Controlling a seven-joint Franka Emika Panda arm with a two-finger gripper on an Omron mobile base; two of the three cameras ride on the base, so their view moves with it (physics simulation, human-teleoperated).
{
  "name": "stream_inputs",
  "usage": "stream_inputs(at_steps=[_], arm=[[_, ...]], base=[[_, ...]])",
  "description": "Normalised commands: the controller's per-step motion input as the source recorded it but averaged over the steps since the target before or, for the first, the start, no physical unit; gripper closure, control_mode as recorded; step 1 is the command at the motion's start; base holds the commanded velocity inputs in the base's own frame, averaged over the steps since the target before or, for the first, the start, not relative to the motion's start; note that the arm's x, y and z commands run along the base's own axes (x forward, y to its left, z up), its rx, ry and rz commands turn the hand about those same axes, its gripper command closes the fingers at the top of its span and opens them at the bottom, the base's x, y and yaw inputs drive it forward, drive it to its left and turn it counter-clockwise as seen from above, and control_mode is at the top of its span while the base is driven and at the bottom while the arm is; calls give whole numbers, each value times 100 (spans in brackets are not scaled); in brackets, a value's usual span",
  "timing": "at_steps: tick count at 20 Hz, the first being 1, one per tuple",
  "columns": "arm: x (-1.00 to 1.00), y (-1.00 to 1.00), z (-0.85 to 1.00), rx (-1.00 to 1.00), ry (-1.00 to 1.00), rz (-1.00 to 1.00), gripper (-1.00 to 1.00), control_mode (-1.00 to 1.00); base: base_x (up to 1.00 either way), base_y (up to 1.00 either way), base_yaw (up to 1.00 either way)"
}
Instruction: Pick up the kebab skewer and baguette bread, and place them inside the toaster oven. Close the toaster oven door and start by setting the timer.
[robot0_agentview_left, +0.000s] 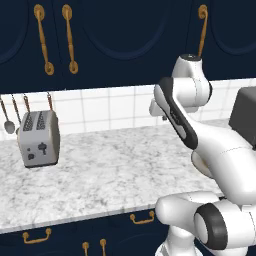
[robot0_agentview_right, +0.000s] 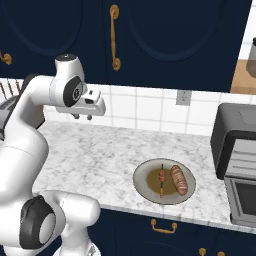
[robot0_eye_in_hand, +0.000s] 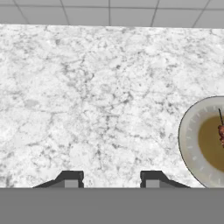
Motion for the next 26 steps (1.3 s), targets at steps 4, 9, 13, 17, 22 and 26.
stream_inputs(at_steps=[4, 9, 13, 17, 22, 26], arm=[[0, 0, 0, 0, 0, 0, -100, 100], [0, 0, 0, 0, 0, 0, -100, 100], [0, 0, 0, 0, 0, 0, -100, 100], [0, 0, 0, 0, 0, 0, -100, 100], [0, 0, 0, 0, 0, 0, -100, 100], [0, 0, 0, 0, 0, 0, -100, 100]], base=[[0, 0, 0], [-20, -13, 0], [-25, -76, 0], [0, -88, -1], [9, -73, -7], [31, -49, -9]])
